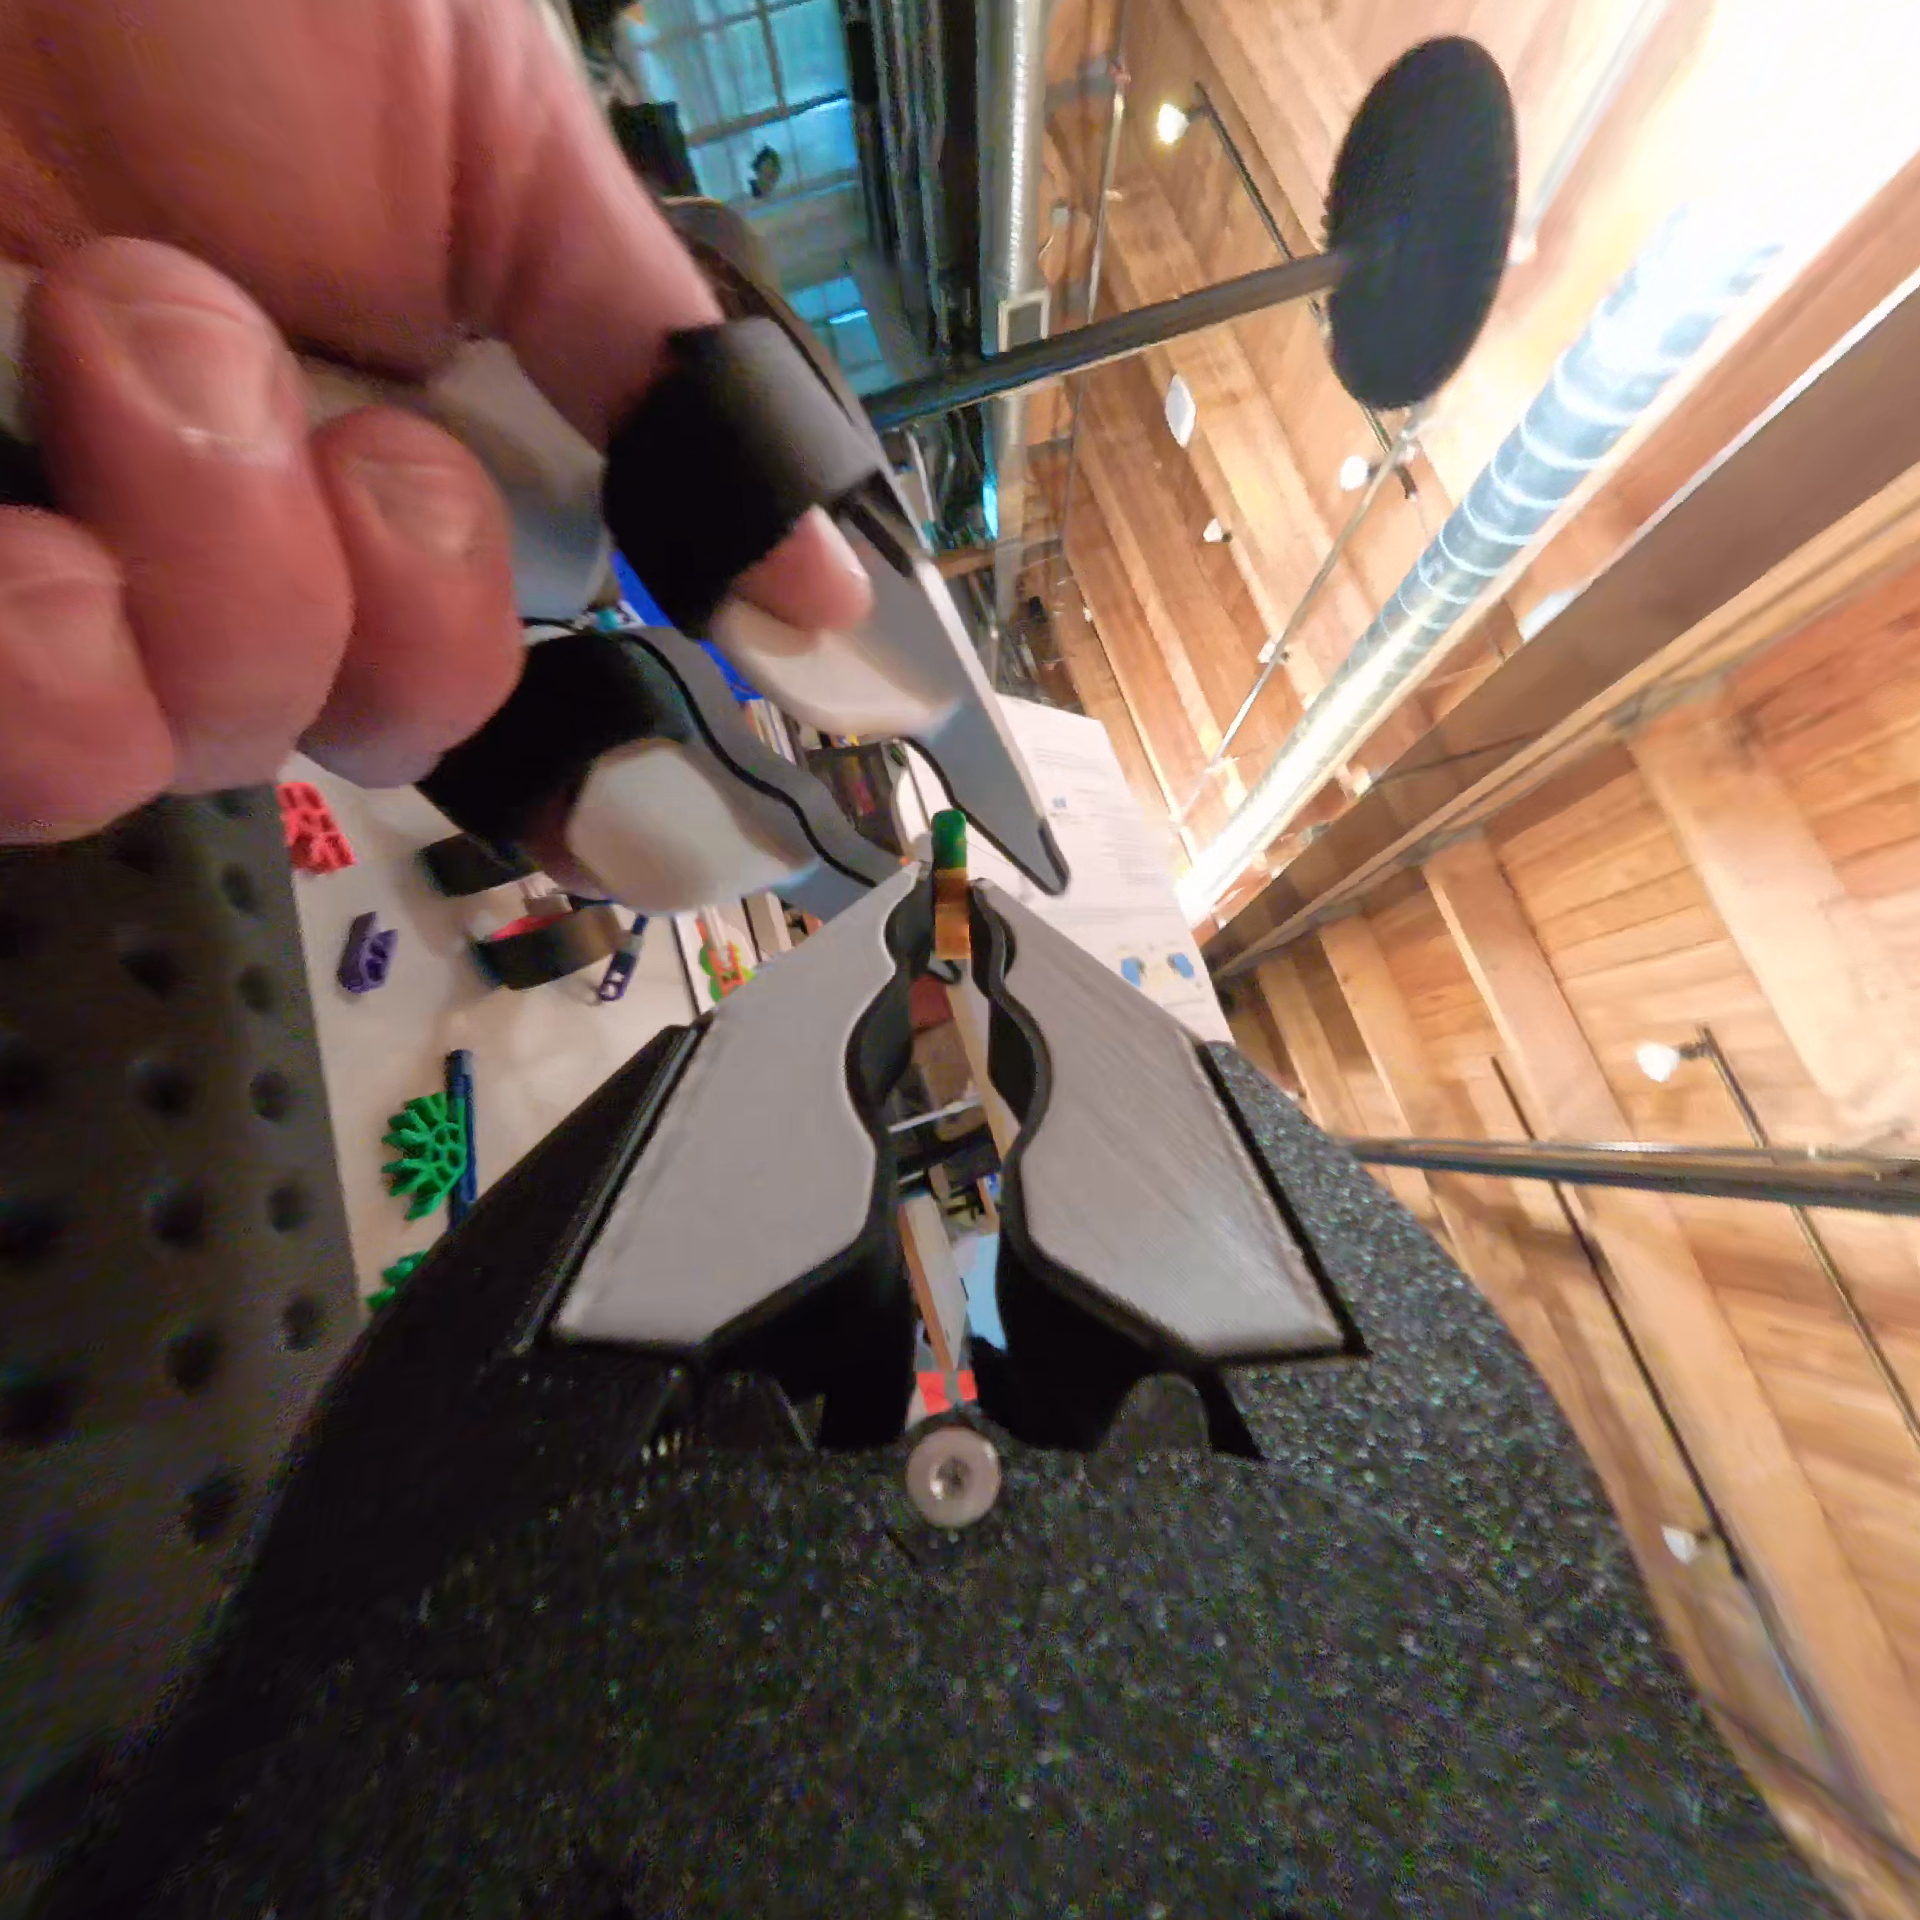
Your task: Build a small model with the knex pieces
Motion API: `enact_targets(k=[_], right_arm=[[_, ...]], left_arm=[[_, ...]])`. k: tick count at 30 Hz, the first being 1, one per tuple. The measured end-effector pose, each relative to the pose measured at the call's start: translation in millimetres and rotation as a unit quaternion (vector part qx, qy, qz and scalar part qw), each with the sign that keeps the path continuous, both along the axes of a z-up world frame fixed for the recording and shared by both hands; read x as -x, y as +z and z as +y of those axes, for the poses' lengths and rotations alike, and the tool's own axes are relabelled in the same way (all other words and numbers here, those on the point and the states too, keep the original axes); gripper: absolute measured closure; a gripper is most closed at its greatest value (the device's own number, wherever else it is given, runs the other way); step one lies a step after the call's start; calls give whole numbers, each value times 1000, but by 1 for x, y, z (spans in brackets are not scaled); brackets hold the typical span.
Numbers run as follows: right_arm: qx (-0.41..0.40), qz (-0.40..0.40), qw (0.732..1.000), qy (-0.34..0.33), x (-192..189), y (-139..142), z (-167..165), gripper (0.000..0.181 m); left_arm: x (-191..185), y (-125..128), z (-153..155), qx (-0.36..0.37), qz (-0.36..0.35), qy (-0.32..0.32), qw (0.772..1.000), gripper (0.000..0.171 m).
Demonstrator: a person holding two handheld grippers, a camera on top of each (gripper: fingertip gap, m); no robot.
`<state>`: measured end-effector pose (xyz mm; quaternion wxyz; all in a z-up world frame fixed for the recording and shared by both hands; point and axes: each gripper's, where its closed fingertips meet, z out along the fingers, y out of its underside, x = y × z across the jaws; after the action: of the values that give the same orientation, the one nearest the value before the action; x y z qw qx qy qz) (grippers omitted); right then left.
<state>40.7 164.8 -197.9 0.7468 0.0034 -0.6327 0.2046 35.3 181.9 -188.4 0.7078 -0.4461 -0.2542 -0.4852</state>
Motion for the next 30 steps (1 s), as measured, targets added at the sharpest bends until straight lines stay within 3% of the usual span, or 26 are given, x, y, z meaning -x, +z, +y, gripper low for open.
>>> enact_targets(k=[2, 3, 5, 8, 10, 12, 14, 17, 20, 24, 29, 30], right_arm=[[37, -6, 999, 8, -3, 9, 5, 178], [82, -21, 996, 19, -5, 14, 9, 177], [176, -52, 982, 39, -4, 24, 21, 177], [316, -112, 940, 60, 6, 28, 41, 177], [404, -154, 899, 73, 17, 23, 54, 176], [498, -195, 840, 93, 29, 16, 63, 176], [555, -229, 793, 104, 41, 5, 65, 176], [575, -251, 773, 95, 56, -14, 61, 176], [594, -263, 755, 88, 66, -22, 55, 176], [590, -261, 760, 77, 72, -25, 50, 176], [592, -263, 759, 65, 77, -30, 47, 176], [592, -266, 758, 66, 79, -31, 45, 176]], left_arm=[[2, 3, -3, 9, 18, 1, 1000, 141], [4, 3, -5, 20, 28, 3, 999, 130], [9, 4, -12, 45, 78, 28, 996, 128], [14, 18, -31, 76, 184, 52, 979, 123], [25, 27, -43, 121, 286, 80, 947, 122], [42, 27, -51, 198, 413, 98, 883, 121], [70, 17, -58, 292, 540, 107, 782, 121], [110, -10, -62, 380, 687, 66, 616, 113], [126, -37, -53, 387, 780, -9, 492, 103], [136, -60, -37, 369, 835, -87, 399, 102], [148, -79, -29, 356, 859, -158, 333, 105], [148, -83, -28, 351, 860, -173, 328, 105]])
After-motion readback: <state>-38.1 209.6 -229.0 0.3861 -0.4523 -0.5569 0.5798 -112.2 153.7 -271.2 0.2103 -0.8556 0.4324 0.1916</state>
